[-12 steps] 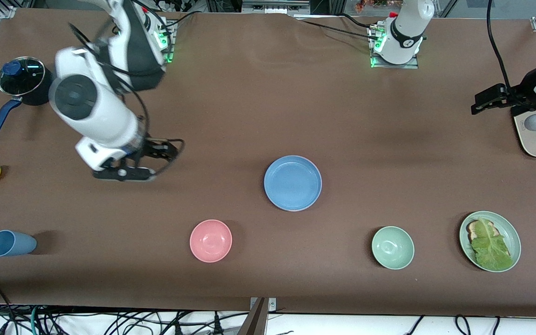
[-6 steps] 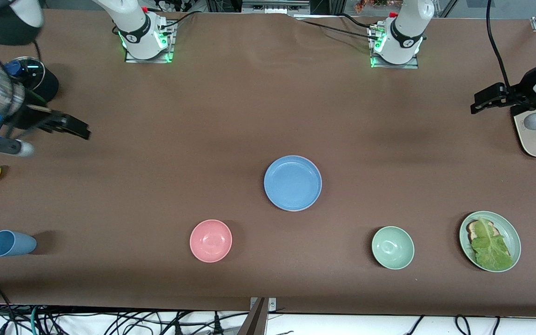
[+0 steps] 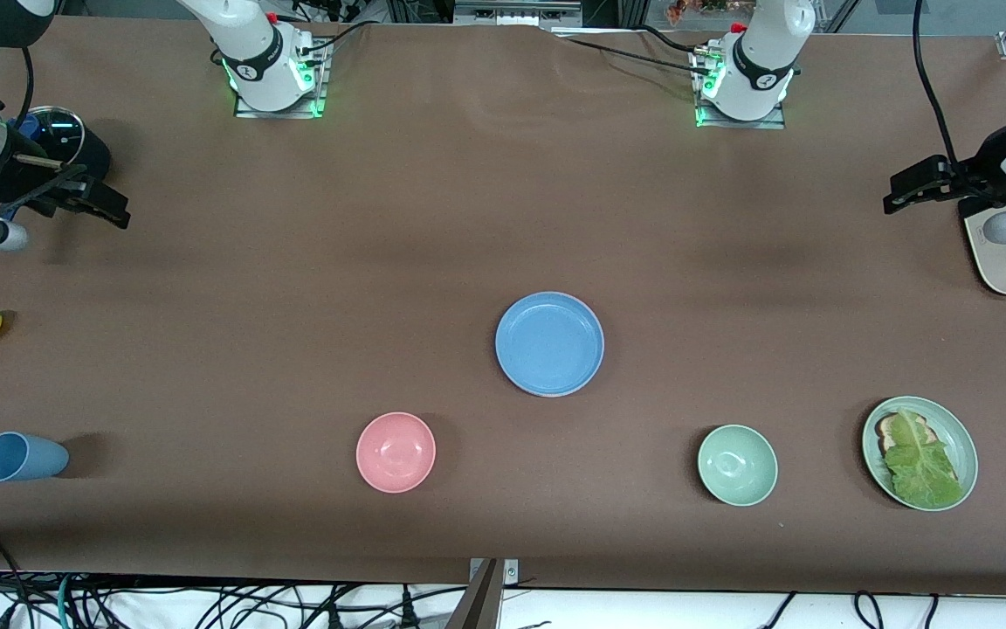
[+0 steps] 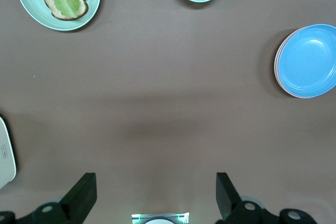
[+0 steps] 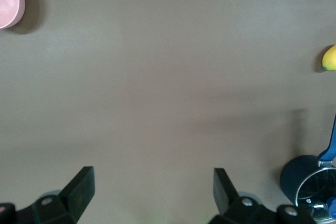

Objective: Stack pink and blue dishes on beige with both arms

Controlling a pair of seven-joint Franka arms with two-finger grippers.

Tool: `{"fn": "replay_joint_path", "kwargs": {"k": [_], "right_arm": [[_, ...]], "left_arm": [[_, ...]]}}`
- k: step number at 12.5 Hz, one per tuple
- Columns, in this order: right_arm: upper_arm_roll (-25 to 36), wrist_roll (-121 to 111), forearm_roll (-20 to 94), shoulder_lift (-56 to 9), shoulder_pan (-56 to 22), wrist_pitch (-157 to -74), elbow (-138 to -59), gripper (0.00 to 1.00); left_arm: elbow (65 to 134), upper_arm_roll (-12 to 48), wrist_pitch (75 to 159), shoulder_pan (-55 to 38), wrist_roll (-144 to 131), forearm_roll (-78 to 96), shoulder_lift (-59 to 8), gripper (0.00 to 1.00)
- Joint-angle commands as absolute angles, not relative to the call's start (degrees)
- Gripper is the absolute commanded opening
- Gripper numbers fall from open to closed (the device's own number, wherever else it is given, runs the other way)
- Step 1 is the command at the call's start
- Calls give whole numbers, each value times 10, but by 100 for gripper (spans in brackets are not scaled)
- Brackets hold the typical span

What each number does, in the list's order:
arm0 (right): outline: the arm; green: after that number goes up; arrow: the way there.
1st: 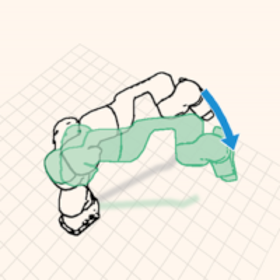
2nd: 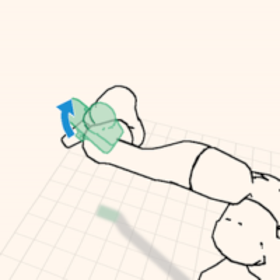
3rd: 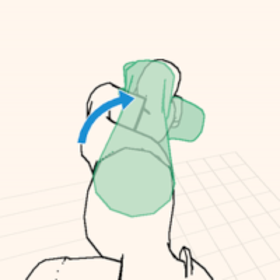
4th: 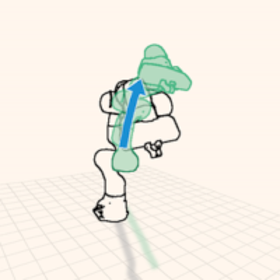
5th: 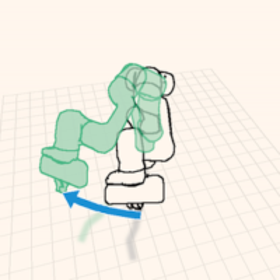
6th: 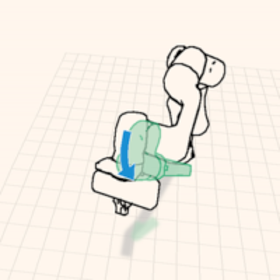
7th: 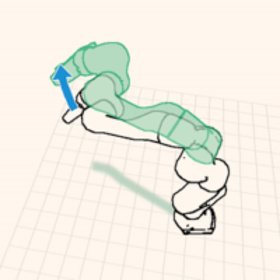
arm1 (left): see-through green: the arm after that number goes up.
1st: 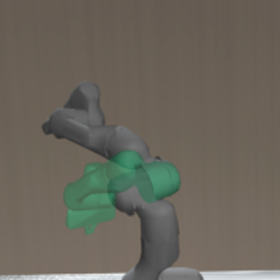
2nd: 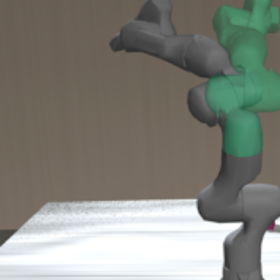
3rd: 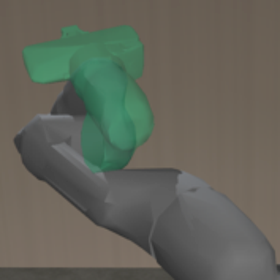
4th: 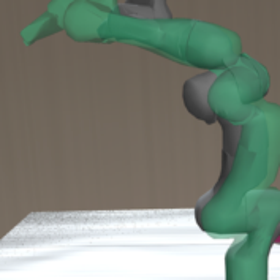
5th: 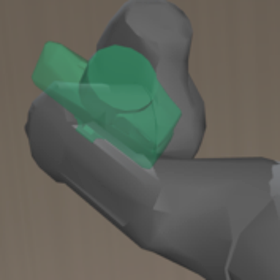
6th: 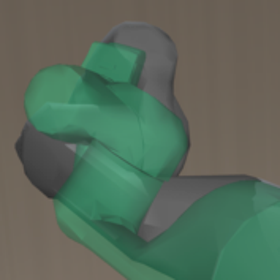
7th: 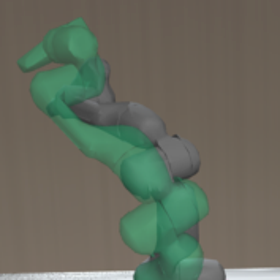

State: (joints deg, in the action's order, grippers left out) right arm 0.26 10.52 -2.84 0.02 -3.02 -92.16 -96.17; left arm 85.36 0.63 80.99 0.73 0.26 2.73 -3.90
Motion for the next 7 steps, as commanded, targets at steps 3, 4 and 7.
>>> {"fn": "replay_joint_path", "kwargs": {"k": [3,4,7], "right_arm": [[-6,89,-1,10,4,-929,-975,100],[-7,90,-1,10,4,-929,-974,100],[-7,90,0,7,6,-930,-975,100]], "left_arm": [[856,9,817,8,5,11,-33,100],[856,9,817,8,5,11,-33,100],[856,9,818,8,5,11,-33,100]]}}
